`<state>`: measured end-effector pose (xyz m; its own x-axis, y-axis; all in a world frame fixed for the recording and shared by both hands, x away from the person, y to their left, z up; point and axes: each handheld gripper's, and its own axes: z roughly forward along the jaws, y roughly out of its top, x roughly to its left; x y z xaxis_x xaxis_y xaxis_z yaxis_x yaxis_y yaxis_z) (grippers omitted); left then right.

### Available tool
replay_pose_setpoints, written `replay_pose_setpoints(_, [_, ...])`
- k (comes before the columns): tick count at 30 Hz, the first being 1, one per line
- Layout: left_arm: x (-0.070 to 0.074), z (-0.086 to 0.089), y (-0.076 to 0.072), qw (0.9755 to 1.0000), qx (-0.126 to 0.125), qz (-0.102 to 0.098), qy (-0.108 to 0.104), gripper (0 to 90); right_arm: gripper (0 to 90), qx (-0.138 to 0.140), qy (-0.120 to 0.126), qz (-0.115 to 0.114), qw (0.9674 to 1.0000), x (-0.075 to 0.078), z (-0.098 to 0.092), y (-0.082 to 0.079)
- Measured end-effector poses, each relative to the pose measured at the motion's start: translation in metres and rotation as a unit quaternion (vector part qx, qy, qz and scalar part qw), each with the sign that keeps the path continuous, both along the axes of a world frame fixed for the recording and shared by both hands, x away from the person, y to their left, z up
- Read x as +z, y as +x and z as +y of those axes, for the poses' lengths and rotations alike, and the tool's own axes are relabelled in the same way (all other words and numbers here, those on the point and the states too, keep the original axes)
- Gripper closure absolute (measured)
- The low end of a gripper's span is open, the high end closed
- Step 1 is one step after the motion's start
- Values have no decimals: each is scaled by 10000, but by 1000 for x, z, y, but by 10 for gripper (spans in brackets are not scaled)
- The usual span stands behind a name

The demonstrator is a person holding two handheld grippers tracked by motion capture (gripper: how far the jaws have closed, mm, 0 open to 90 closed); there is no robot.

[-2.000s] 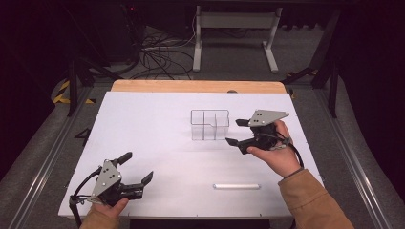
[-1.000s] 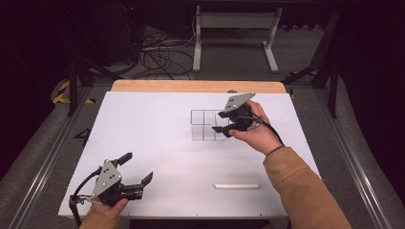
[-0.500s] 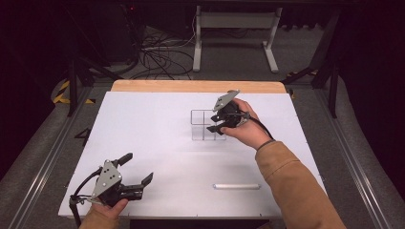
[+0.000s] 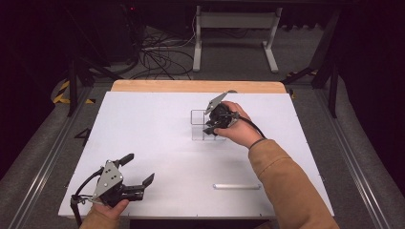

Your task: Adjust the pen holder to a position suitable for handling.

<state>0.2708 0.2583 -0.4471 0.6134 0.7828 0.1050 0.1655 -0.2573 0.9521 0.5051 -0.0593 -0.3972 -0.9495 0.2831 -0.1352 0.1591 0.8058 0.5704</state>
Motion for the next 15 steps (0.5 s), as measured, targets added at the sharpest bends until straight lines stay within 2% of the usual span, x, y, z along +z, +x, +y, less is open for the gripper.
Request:
replay_pose_setpoints(10, [0,0,0,10000,-4,4,-2,102,688,-11,-289,85,9995,-12,9,4])
replay_pose_setpoints(13, [0,0,0,10000,-1,7,-3,102,695,-30,-296,105,9995,-12,10,4])
replay_pose_setpoints(15, [-1,0,1,10000,-7,12,-2,102,740,23,-322,107,9994,-12,9,4])
